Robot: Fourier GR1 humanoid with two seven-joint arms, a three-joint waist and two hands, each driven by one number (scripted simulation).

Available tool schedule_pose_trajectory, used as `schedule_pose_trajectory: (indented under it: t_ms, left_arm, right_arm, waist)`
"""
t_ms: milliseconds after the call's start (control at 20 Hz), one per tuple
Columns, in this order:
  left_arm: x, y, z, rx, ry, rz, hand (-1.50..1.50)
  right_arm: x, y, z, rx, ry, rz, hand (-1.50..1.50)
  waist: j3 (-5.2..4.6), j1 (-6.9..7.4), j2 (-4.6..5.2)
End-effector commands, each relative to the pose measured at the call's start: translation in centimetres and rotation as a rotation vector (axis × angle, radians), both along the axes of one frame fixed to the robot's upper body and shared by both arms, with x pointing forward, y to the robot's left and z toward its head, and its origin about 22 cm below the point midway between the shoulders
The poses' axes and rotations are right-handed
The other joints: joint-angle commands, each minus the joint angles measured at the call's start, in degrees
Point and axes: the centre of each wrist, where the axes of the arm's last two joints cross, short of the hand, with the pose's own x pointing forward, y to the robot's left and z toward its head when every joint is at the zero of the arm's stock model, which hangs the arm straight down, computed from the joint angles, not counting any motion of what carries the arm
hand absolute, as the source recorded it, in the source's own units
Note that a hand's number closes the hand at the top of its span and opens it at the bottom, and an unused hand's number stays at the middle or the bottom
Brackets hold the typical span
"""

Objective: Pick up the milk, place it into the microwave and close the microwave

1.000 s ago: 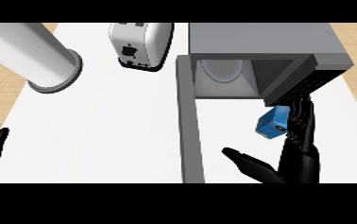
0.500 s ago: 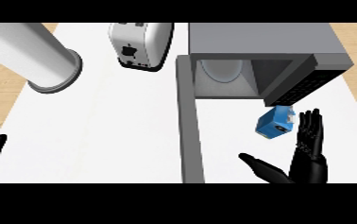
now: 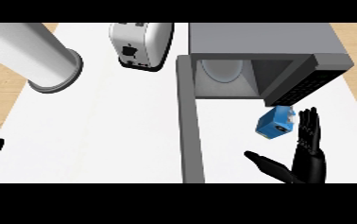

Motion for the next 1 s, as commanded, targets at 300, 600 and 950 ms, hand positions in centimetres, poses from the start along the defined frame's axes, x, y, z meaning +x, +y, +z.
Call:
schedule_pose_trajectory:
  t_ms: [300, 600, 950]
  left_arm:
    - [0.9, 0.0, -0.3, -0.006, 0.003, -0.001, -1.50]
    - [0.5, 0.9, -1.5, -0.012, 0.012, -0.005, -1.50]
    - [-0.7, -1.2, 1.5, -0.008, 0.001, -0.013, -1.50]
  right_arm:
    - [3.7, -2.0, -3.4, -0.001, 0.013, -0.026, -1.50]
    - [3.3, -3.3, -5.5, -0.059, 0.057, -0.180, -1.50]
    - [1.7, -7.0, -7.5, -0.042, 0.068, -0.186, -1.50]
  waist:
    - [0.01, 0.11, 0.09]
    - [0.02, 0.29, 0.12]
    - [0.06, 0.23, 0.09]
